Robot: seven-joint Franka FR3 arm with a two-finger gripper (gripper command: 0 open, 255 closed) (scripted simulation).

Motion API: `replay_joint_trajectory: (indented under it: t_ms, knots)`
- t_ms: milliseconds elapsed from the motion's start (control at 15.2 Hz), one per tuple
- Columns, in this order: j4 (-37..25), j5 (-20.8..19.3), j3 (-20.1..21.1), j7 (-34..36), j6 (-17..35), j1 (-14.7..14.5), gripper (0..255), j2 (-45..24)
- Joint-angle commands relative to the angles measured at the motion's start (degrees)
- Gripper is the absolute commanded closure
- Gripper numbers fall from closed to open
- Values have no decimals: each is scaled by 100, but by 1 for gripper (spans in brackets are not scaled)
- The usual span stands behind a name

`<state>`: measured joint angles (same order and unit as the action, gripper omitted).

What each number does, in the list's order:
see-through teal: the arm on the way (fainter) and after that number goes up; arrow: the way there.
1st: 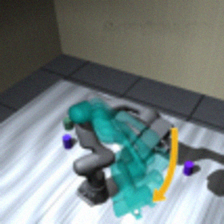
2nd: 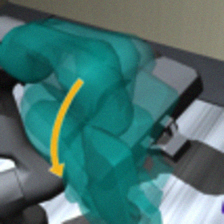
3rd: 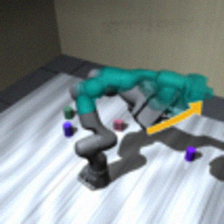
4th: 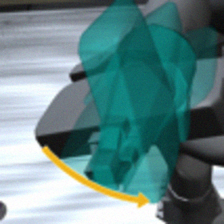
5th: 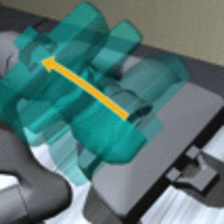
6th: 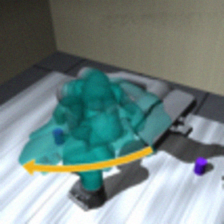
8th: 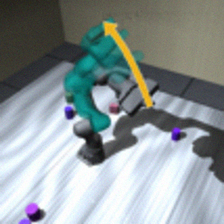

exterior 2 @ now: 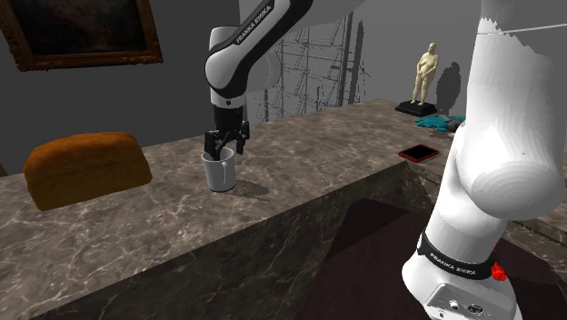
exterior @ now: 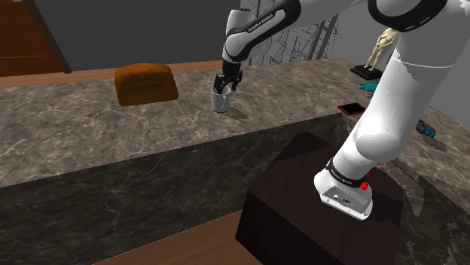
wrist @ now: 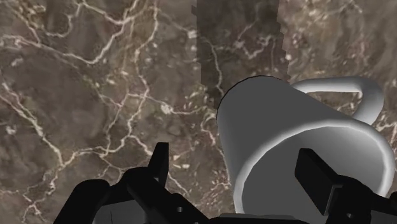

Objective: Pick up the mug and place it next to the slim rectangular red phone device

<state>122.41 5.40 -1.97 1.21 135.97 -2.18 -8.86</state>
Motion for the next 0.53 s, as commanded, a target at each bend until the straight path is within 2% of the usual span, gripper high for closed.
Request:
replay_joint_trajectory:
  t_ms: [0, 198, 264, 462]
  knots:
    - [-1, 1, 1, 1, 5, -1, 0, -5]
    - [-1, 1, 1, 1, 5, -1, 0, -4]
    - [-1, 1, 1, 1, 5, -1, 255, -4]
    - [-1, 1, 1, 1, 5, -1, 255, -4]
